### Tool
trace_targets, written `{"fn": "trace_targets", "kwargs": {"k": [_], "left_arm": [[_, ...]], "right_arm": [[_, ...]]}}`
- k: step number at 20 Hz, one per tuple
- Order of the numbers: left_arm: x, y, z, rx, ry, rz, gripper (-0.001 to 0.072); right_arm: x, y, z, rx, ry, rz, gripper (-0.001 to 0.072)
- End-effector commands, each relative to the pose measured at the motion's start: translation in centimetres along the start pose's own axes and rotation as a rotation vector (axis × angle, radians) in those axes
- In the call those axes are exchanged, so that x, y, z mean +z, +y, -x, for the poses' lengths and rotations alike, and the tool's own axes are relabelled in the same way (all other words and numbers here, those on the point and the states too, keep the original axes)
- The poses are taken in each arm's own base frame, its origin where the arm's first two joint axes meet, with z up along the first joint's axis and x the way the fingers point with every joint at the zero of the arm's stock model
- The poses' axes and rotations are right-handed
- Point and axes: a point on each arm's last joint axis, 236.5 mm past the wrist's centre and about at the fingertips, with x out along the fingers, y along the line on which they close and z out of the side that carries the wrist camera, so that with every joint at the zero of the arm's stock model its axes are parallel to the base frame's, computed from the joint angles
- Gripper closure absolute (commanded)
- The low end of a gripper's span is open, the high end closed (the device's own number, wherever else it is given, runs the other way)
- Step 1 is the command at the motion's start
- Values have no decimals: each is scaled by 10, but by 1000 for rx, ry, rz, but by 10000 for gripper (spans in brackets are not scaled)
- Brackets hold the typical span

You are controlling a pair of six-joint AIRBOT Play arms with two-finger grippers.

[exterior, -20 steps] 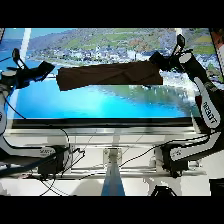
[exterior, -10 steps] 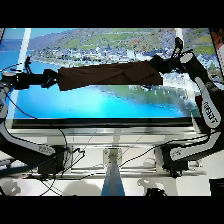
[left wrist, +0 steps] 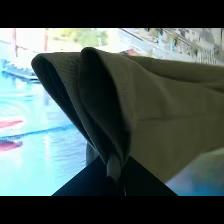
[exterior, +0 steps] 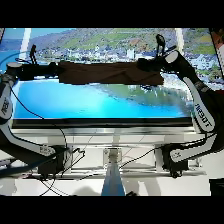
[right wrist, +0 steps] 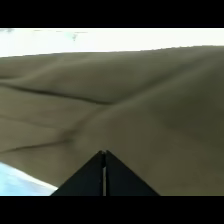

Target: Fold the clothes and pants, and hang the long-sleeved shirts on hangers.

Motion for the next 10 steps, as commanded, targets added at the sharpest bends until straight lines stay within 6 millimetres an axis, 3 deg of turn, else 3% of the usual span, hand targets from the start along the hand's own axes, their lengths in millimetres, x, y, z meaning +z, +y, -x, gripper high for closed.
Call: {"fn": "trace_targets", "kwargs": {"k": [1,4,10], "left_arm": [[-18,-33,46,96,136,-167,700],[-31,-69,86,182,182,-258,699],[-21,-166,136,149,12,-400,698]], "right_arm": [[11,59,-5,61,-34,140,699],[2,118,-22,126,-30,198,699],[-91,242,-77,276,125,253,700]]}}
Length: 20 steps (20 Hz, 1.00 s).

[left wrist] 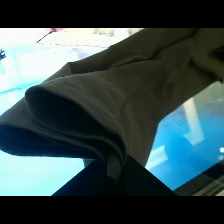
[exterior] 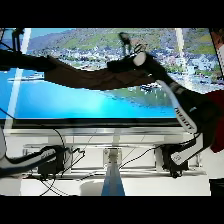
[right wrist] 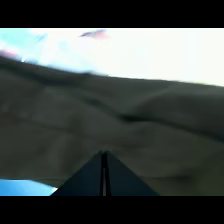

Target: Fold the clothes and pants, and hang the long-sleeved shirts on hangers.

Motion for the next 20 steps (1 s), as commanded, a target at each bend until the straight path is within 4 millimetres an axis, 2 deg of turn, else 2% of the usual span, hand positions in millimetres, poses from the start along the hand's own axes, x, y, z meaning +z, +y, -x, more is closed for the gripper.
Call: {"fn": "trace_targets", "kwargs": {"k": [1,3,5,6,8,9,11,14,16,17,19,20], "left_arm": [[12,-44,38,0,-87,-68,698],[17,-58,47,-20,-123,-84,698],[20,-68,50,-53,-143,-83,698],[21,-69,50,-60,-146,-81,697],[25,-72,49,-80,-158,-71,697],[29,-72,47,-86,-173,-67,697],[36,-73,37,-88,-185,-69,697],[44,-92,-3,-129,-164,-96,698],[47,-121,-46,-174,-145,-131,698],[49,-143,-69,-210,-145,-142,698],[57,-198,-117,-293,-190,-127,697],[60,-219,-142,-297,-228,-122,697]], "right_arm": [[-35,82,-47,100,64,15,700],[-46,123,-70,146,62,13,700],[-48,155,-80,195,46,24,700],[-48,166,-82,211,49,36,700],[-45,170,-78,215,53,57,699],[-41,158,-76,187,57,89,699],[-30,121,-68,111,83,134,699],[-10,32,-31,-35,157,125,699],[7,-29,8,-120,181,68,699],[18,-57,31,-153,172,30,699],[44,-101,75,-202,112,-42,699],[54,-120,97,-224,82,-73,699]]}}
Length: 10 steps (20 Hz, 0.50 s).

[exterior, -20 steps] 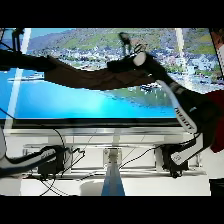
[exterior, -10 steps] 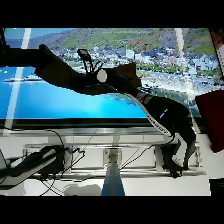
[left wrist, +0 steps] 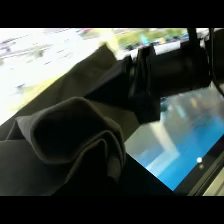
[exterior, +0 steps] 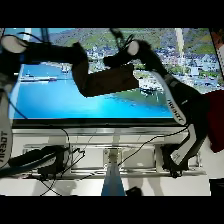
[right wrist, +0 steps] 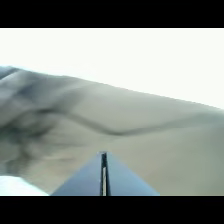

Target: Fold the clothes and pants, and hang the long-sleeved shirts on hangers.

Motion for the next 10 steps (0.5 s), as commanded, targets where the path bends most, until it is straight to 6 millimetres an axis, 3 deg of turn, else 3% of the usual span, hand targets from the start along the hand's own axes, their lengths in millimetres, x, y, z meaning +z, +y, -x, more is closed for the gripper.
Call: {"fn": "trace_targets", "kwargs": {"k": [1,3,4,6,9,10], "left_arm": [[9,-48,-98,-22,-126,0,697],[3,-71,-144,15,-196,-29,692],[-1,-80,-161,36,-230,-48,638],[-6,-88,-183,92,-289,-143,-13],[-5,-79,-185,108,-297,-128,11],[-5,-73,-181,101,-278,-104,11]], "right_arm": [[15,-90,72,-104,-35,-114,699],[20,-126,107,-144,-71,-170,699],[19,-143,122,-167,-80,-192,699],[9,-174,144,-199,-65,-246,695],[-22,-217,162,-263,16,-246,643],[-32,-230,164,-279,34,-268,519]]}}
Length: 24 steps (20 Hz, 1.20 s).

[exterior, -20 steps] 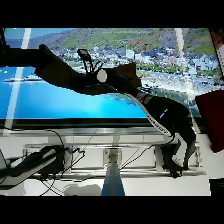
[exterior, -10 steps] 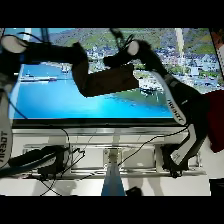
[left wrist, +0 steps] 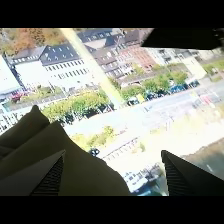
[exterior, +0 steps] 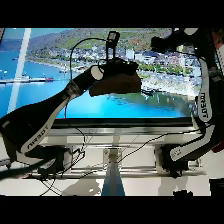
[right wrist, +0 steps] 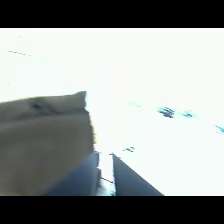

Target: Fold the clothes and pants, and hang the long-sleeved shirts on hangers.

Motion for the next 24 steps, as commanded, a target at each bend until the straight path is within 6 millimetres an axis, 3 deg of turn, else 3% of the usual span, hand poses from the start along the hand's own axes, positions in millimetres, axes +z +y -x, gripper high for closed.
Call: {"fn": "trace_targets", "kwargs": {"k": [1,2,4,5,7,10,15,17,19,20,21,23,24], "left_arm": [[1,10,-2,22,-7,8,11],[-2,18,4,7,35,20,11],[-5,37,22,-21,116,50,12],[-5,48,31,-28,148,67,12],[-3,76,50,-18,191,88,12],[-8,128,85,47,277,46,11],[-11,180,155,69,372,145,12],[-15,209,177,143,401,123,11],[-20,230,193,201,431,104,12],[-22,233,198,204,440,114,12],[-25,235,202,202,452,126,12],[-30,237,208,202,473,136,13],[-31,242,212,217,481,128,13]], "right_arm": [[-26,-61,9,-70,80,-51,269],[-37,-72,3,-72,108,-85,137],[-68,-85,-13,-68,184,-133,137],[-85,-82,-25,-34,224,-153,137],[-111,-48,-51,147,280,-189,138],[-126,6,-90,372,311,-289,137],[-122,74,-143,367,252,-255,137],[-117,99,-158,336,216,-321,138],[-131,122,-167,339,255,-323,145],[-140,132,-169,348,283,-305,176],[-150,143,-168,360,315,-271,314],[-158,157,-167,378,332,-208,702],[-158,162,-162,394,334,-169,699]]}}
